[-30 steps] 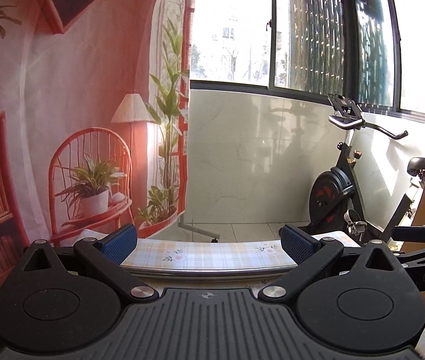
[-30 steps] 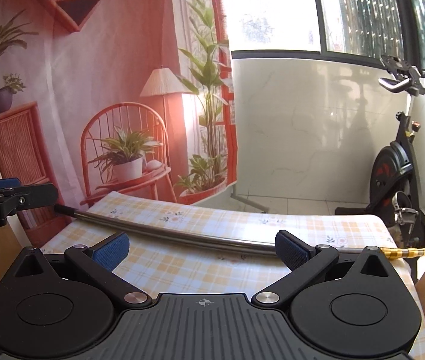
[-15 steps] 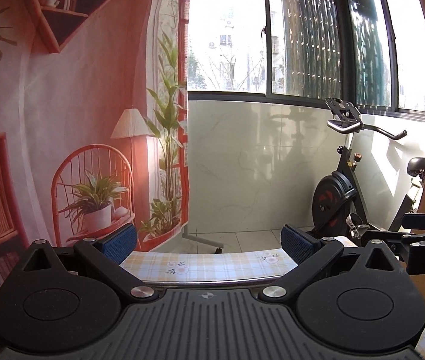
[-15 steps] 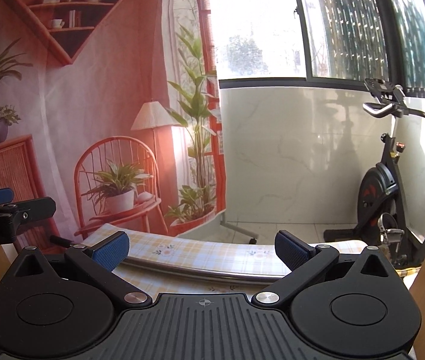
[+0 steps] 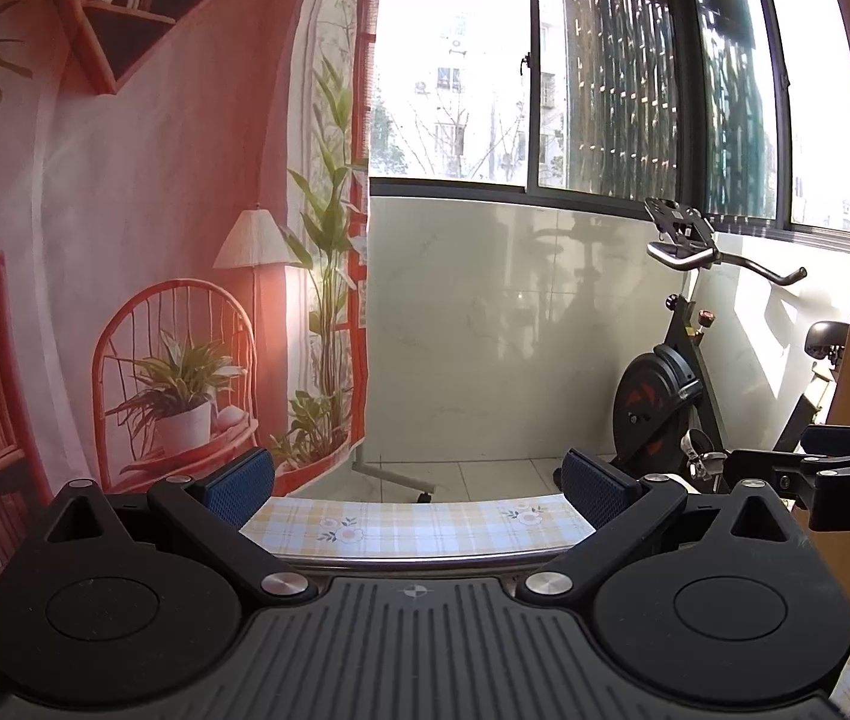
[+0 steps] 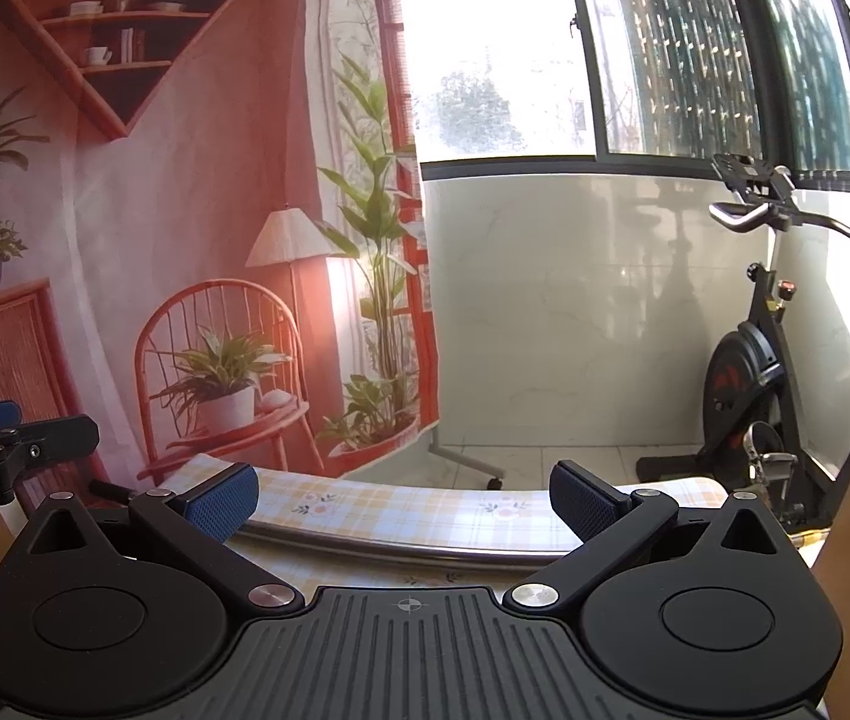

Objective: Organize fruits

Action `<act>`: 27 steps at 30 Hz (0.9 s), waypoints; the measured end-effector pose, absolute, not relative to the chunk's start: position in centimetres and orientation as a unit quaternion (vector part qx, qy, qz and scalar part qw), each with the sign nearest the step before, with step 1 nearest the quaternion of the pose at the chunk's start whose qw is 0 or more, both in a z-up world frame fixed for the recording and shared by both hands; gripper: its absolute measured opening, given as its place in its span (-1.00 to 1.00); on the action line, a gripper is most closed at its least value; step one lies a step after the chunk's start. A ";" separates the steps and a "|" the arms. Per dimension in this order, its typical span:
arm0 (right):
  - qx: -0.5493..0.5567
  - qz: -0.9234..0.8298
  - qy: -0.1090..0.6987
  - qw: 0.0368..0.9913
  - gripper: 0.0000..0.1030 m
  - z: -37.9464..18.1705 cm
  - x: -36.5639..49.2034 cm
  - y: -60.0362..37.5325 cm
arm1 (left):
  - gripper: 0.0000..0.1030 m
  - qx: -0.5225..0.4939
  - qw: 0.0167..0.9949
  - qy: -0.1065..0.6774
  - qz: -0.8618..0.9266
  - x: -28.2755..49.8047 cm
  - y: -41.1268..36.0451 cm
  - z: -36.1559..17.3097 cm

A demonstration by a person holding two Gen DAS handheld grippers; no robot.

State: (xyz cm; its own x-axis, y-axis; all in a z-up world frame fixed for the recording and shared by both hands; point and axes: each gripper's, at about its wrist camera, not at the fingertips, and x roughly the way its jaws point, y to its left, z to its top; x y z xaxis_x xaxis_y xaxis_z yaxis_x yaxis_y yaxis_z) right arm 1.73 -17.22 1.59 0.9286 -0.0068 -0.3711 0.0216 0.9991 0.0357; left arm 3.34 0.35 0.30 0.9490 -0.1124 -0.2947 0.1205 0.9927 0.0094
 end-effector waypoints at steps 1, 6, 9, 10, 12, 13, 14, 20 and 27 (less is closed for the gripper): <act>0.020 -0.009 0.188 0.982 0.99 1.6 1.7 -17.2 | 1.00 0.014 0.987 0.149 -0.059 3.5 0.4 0.3; 0.016 -0.013 0.183 0.983 0.99 1.7 1.5 -17.0 | 1.00 0.014 0.987 0.149 -0.058 3.5 0.4 0.3; 0.015 -0.014 0.182 0.983 0.99 1.8 1.4 -17.0 | 1.00 0.017 0.987 0.145 -0.059 3.4 0.3 0.3; 0.015 -0.015 0.181 0.983 0.99 1.7 1.4 -17.0 | 1.00 0.019 0.988 0.145 -0.059 3.4 0.3 0.3; 0.015 -0.014 0.182 0.983 0.99 1.7 1.4 -17.0 | 1.00 0.020 0.988 0.145 -0.059 3.4 0.3 0.2; 0.015 -0.015 0.182 0.983 0.99 1.7 1.4 -17.0 | 1.00 0.019 0.987 0.145 -0.060 3.4 0.3 0.2; 0.015 -0.015 0.181 0.983 0.99 1.7 1.4 -17.0 | 1.00 0.017 0.987 0.146 -0.061 3.4 0.3 0.2; 0.012 -0.017 0.179 0.984 0.99 1.7 1.3 -16.9 | 1.00 0.013 0.987 0.151 -0.058 3.6 0.4 0.1; 0.010 -0.015 0.181 0.983 0.99 1.6 1.4 -16.9 | 1.00 0.017 0.987 0.149 -0.061 3.6 0.3 0.1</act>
